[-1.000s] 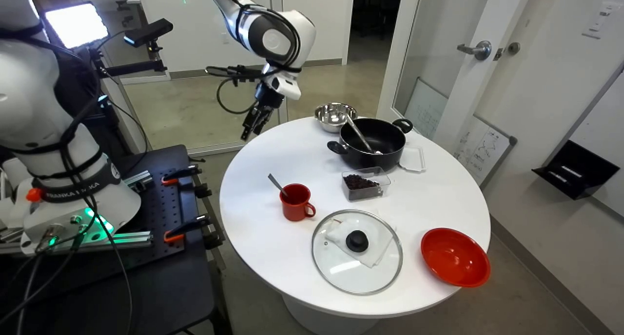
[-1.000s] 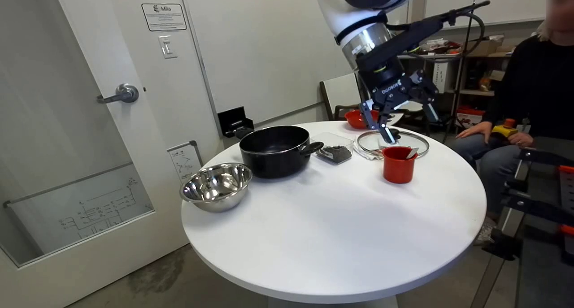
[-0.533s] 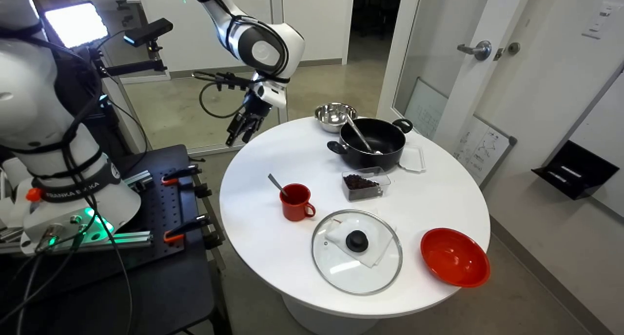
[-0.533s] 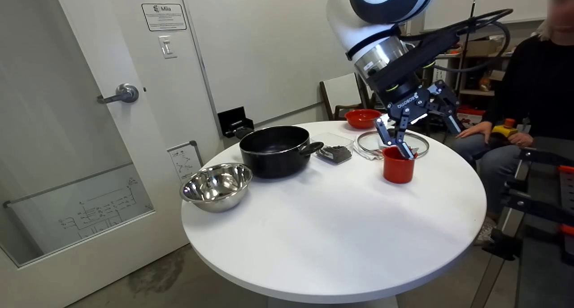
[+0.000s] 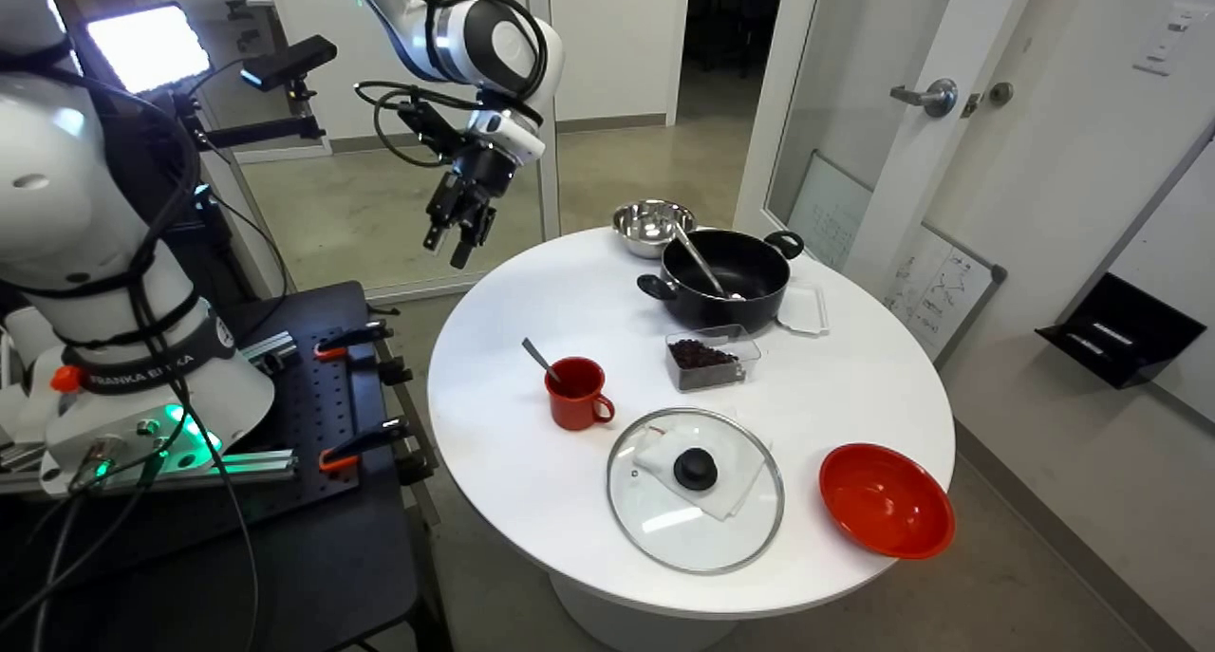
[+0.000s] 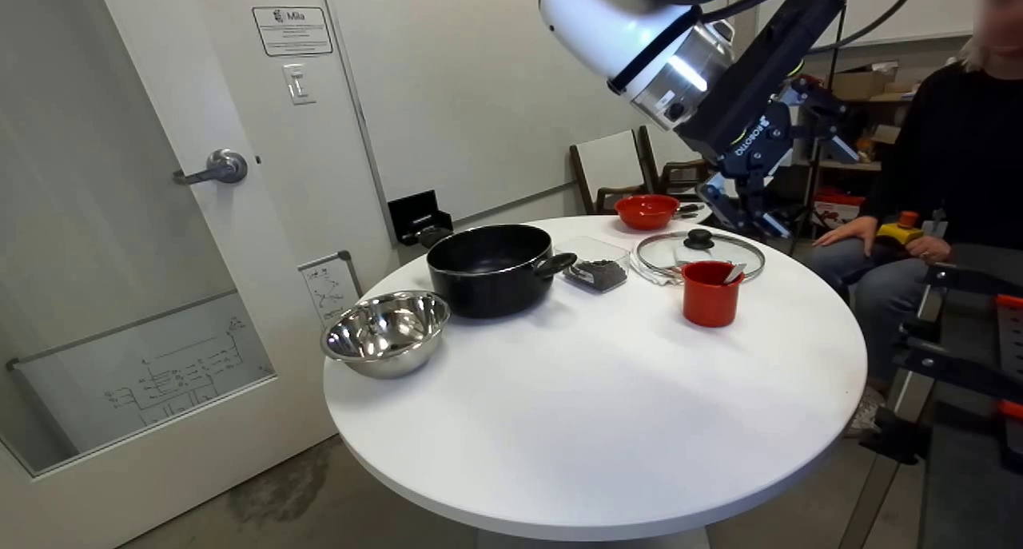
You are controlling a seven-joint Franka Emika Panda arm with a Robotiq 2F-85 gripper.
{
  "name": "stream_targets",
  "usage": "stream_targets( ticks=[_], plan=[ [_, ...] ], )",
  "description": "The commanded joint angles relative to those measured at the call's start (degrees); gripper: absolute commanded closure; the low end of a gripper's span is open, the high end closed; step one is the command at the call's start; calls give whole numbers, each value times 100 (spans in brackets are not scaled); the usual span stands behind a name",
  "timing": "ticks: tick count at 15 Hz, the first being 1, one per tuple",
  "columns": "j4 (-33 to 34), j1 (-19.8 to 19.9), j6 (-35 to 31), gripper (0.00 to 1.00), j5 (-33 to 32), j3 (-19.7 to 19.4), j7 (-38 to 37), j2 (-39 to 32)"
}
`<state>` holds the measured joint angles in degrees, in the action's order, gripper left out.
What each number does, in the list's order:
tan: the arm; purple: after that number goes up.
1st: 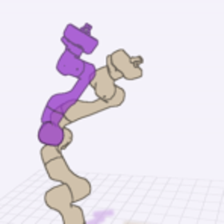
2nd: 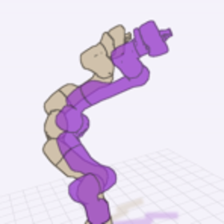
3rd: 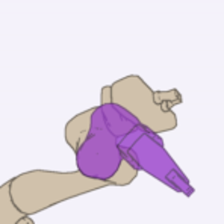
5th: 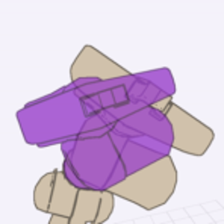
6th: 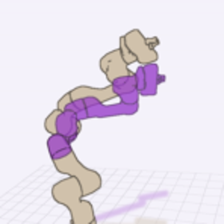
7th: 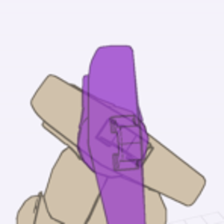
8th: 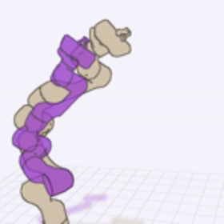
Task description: Pick up the spoon from cup, then put it back in the cup
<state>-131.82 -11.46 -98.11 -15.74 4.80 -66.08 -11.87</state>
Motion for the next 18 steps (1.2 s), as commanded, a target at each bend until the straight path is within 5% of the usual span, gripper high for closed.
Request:
stream_targets(
  ticks=[1,4,11,14,18],
  plan=[
    [536,-234,20,0,-812,159,20,-210],
    [399,-273,-606,0,-1316,259,324,-27],
    [447,-277,-532,0,-1213,261,213,-85],
    [233,-353,-785,0,-2160,266,413,33],
    [-506,-100,-2031,0,-3077,210,693,423]
  ],
)
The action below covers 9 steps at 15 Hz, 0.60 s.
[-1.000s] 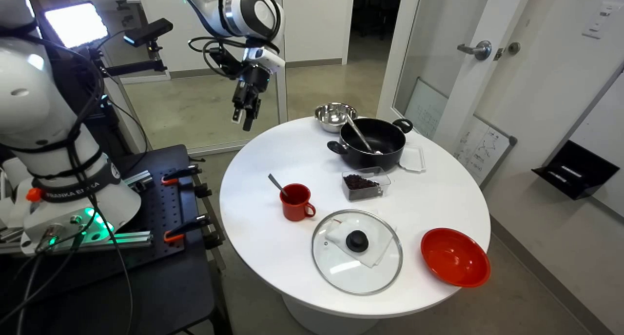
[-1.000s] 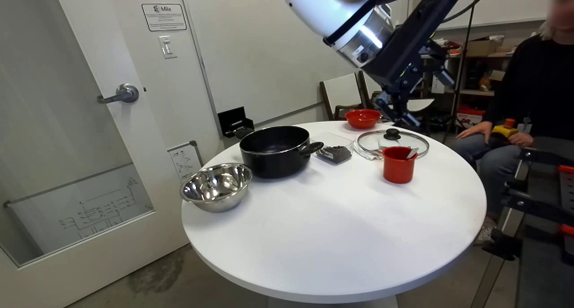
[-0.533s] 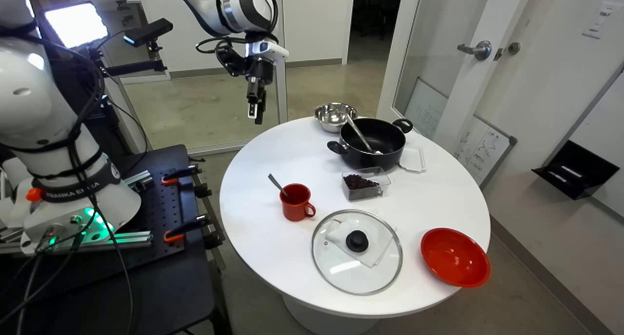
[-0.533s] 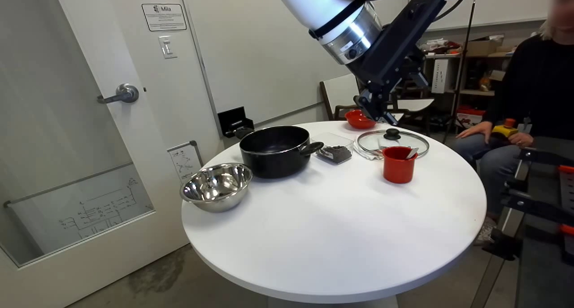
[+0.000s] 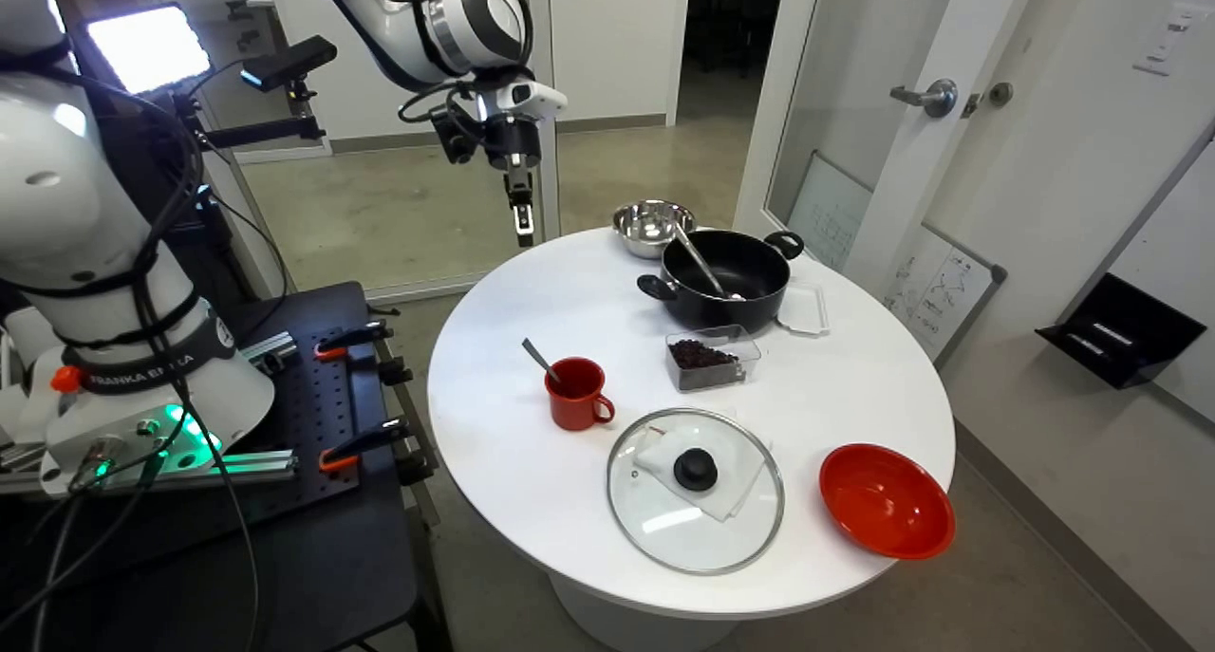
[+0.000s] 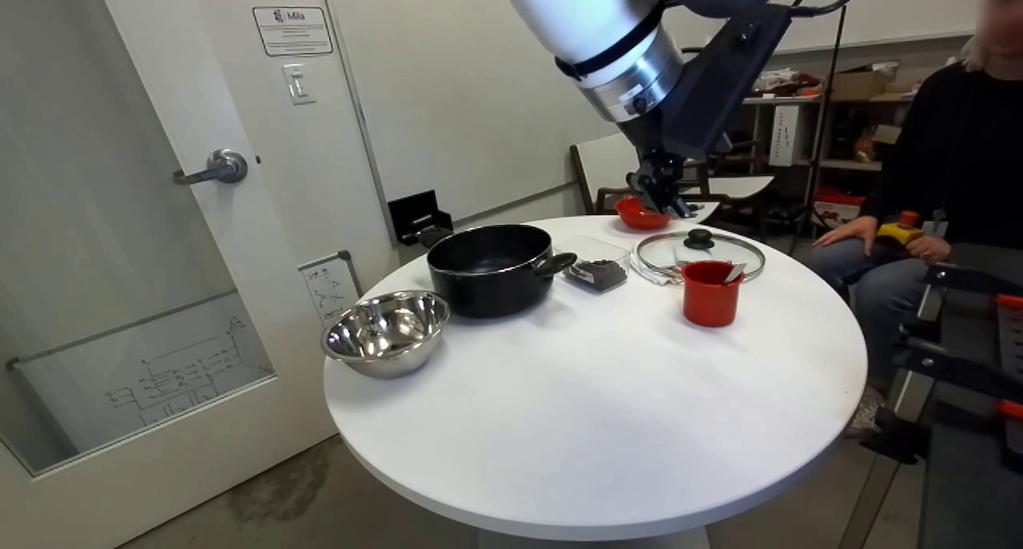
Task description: Pick up the spoon from cup, then put it back in the cup
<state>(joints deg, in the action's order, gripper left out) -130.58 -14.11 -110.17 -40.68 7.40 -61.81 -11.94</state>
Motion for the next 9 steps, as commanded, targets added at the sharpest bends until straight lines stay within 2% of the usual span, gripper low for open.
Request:
stream_targets(
  ticks=[1,4,8,9],
  plan=[
    [-846,270,-1275,0,-787,-96,257,544],
    [-1508,599,-2641,0,-1522,-317,83,864],
    [-2108,970,-3995,0,-3163,-581,-69,1092],
    [-1742,904,-3511,0,-2589,-461,21,782]
  ],
)
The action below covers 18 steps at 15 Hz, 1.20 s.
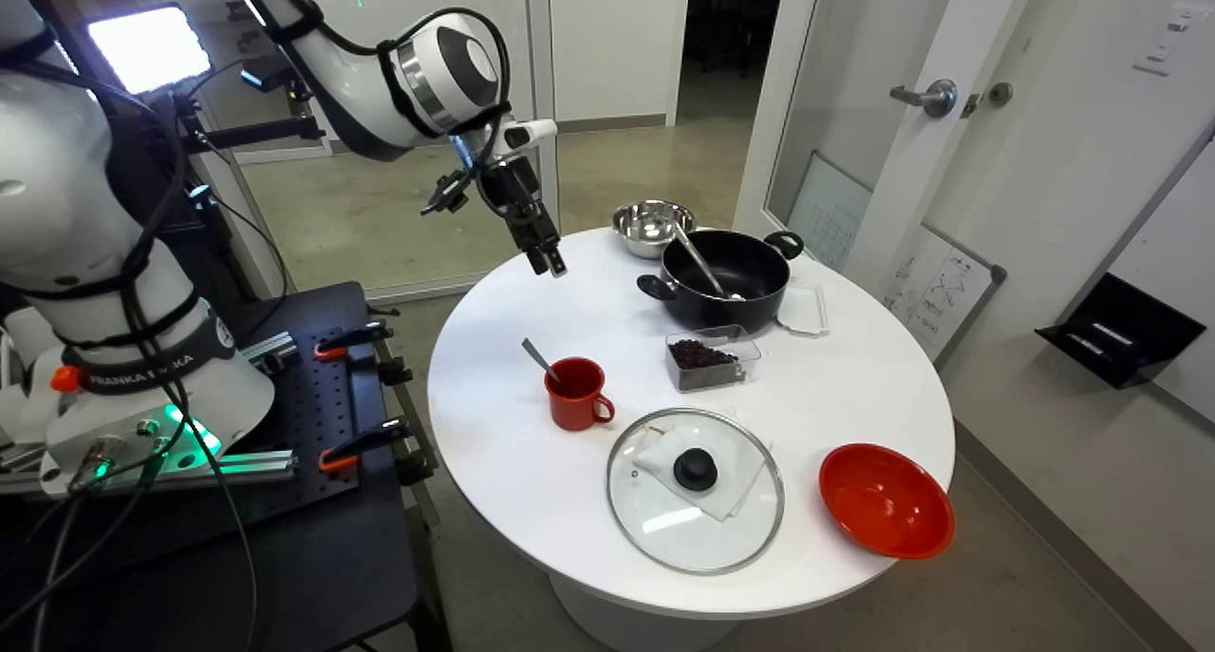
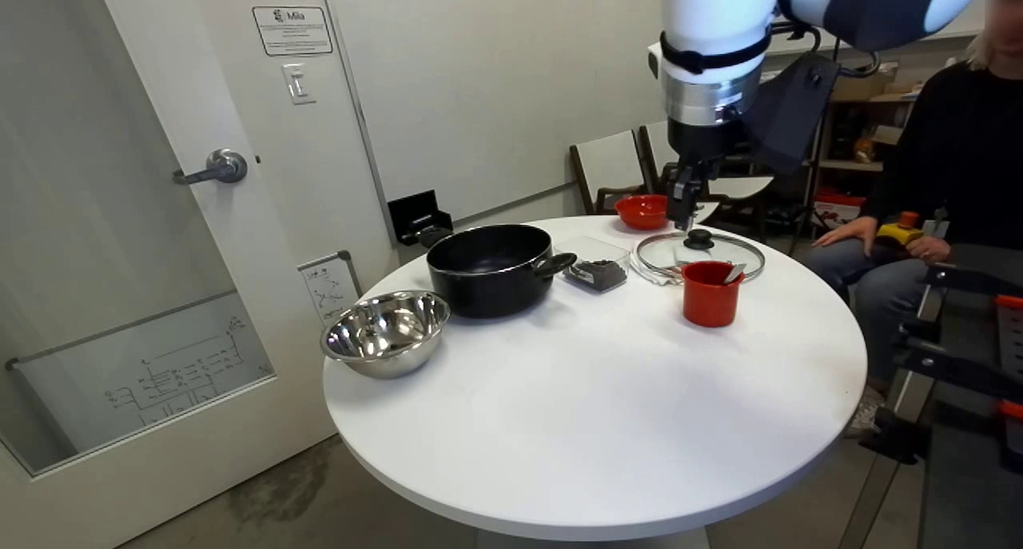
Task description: Pick up the spoon from cup, then put it back in the cup
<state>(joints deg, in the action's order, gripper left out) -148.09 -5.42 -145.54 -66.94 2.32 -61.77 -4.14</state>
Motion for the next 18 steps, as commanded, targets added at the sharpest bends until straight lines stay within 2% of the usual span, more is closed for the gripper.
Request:
stream_targets(
  ticks=[1,7,9,13,16,18],
  plan=[
    [-120,65,-206,0,-241,-41,-16,53],
    [-178,62,-314,0,-487,-28,-93,154],
    [-112,-4,-220,0,-936,25,-221,227],
    [-132,23,-792,0,-2460,-22,-901,459],
    [-185,158,-1769,0,-3860,-144,-1684,594],
    [-208,250,-2303,0,-4567,-244,-2013,592]
  ],
)
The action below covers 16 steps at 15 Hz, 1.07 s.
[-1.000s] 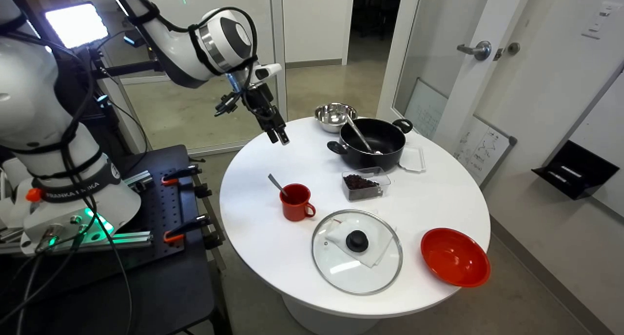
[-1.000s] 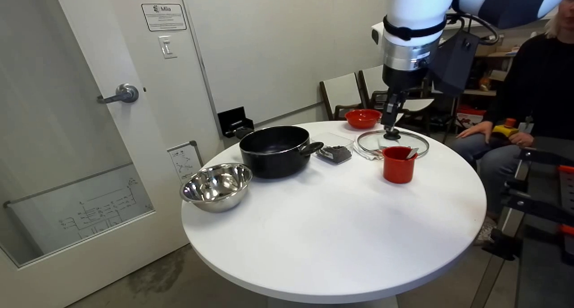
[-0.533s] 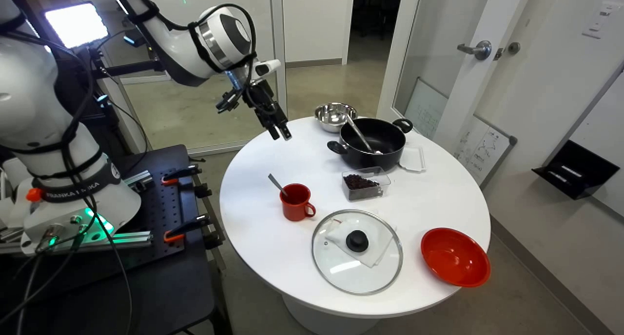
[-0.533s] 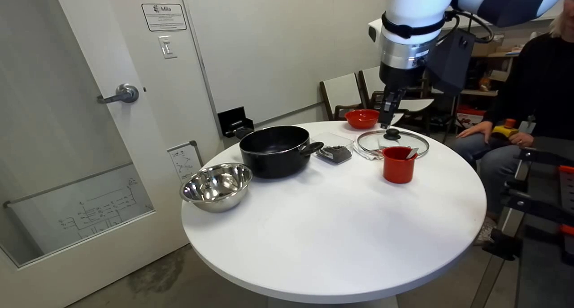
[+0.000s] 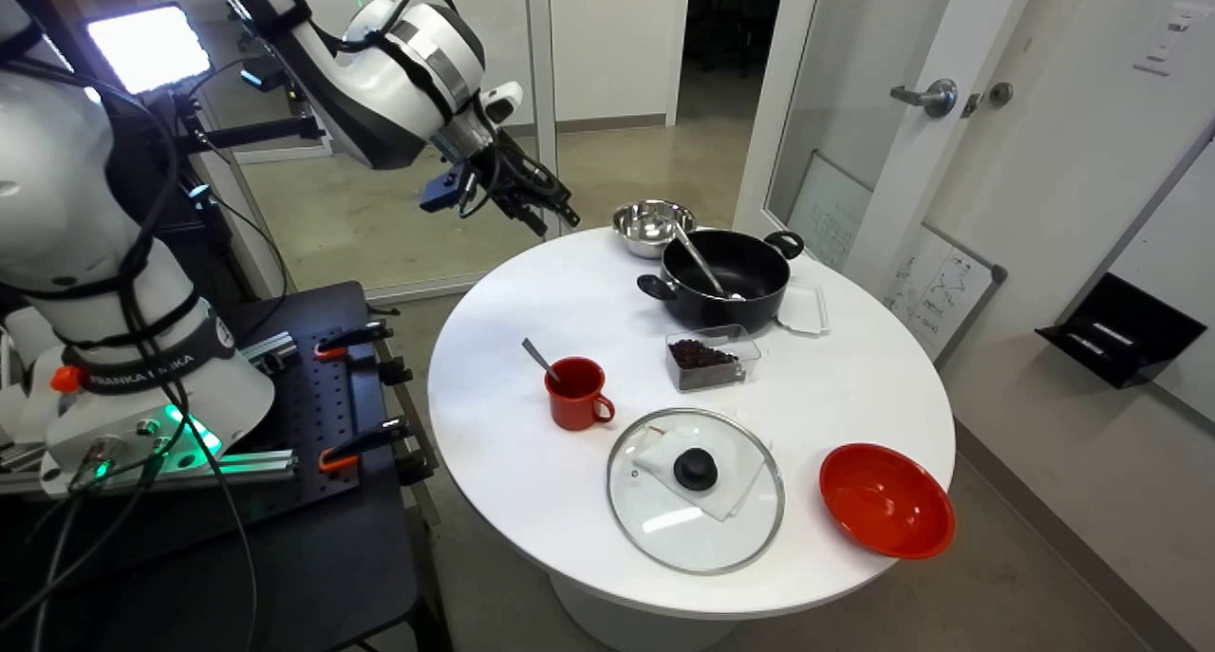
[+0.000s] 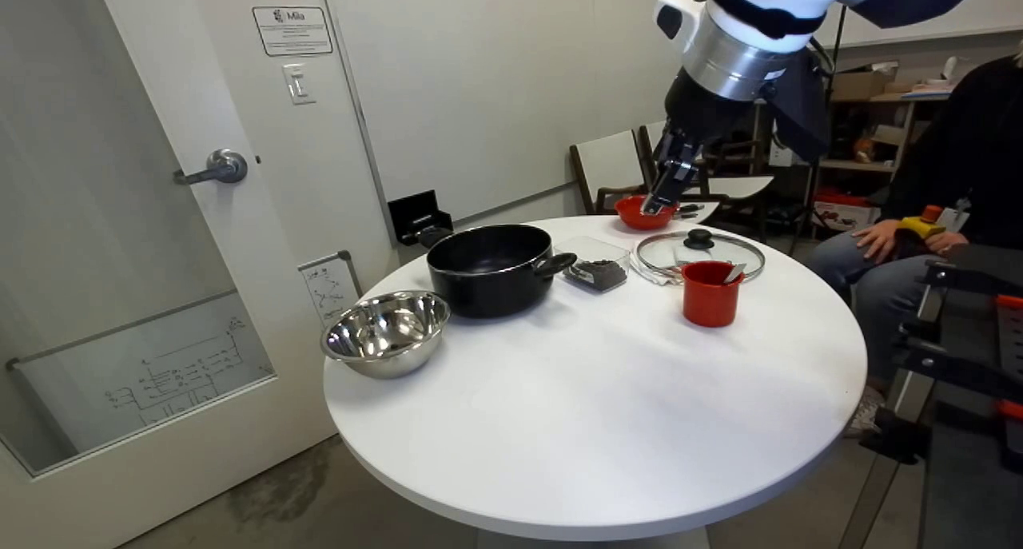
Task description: Pick up the spoon from cup, then put it back in the cup
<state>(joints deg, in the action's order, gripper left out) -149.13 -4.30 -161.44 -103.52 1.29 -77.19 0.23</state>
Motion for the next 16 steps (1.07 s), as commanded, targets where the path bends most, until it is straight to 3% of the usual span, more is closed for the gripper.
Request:
stream_targets(
  ticks=[1,6,10,16],
  plan=[
    [-128,186,-940,0,-1096,-191,-420,107],
    [-735,341,-168,0,14,-219,1660,-176],
    [-893,205,446,0,827,-178,2971,-183],
    [-855,271,-66,0,847,-222,3309,-96]
  ],
)
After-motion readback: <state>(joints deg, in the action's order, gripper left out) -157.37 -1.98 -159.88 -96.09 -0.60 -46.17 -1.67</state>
